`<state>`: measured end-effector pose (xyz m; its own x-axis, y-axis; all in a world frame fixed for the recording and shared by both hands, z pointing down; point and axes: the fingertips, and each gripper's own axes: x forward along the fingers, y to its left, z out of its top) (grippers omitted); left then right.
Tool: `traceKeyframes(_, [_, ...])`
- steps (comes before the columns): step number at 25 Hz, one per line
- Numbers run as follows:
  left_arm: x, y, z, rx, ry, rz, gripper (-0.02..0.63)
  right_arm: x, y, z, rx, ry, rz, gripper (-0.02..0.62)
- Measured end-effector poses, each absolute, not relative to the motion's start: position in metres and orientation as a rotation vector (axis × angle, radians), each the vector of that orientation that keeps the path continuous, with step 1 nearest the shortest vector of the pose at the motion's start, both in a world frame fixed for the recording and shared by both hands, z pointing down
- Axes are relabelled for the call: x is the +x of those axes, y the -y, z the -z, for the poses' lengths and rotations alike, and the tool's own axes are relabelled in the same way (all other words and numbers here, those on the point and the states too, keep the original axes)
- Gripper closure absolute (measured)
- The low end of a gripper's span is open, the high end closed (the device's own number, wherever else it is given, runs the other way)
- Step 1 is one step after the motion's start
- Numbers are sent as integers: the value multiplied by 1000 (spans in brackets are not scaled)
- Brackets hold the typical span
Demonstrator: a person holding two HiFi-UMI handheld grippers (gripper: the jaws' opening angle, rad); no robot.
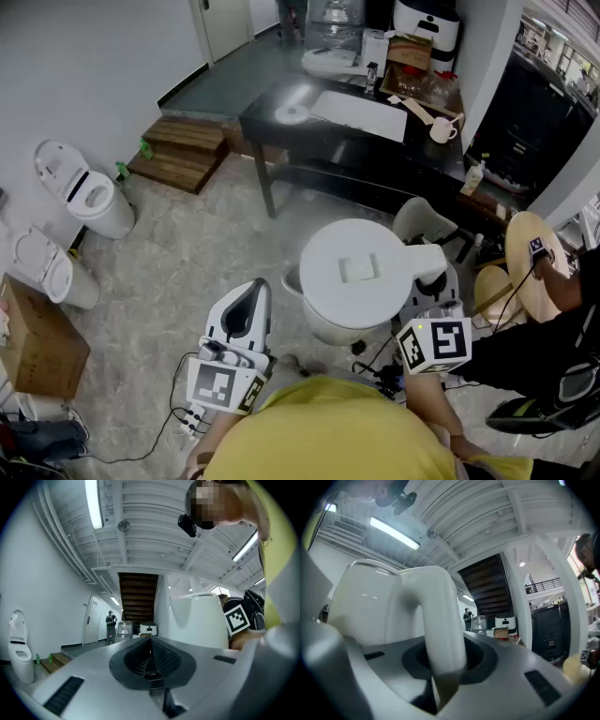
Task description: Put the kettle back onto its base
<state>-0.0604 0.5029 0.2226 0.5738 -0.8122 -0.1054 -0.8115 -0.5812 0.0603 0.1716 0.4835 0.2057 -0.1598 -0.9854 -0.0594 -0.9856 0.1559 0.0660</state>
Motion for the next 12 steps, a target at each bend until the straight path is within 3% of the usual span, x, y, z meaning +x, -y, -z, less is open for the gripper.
traceKeyframes(12, [-52, -501, -223, 2774, 1419, 206, 597, 176, -489, -205, -2021, -2387, -138, 509])
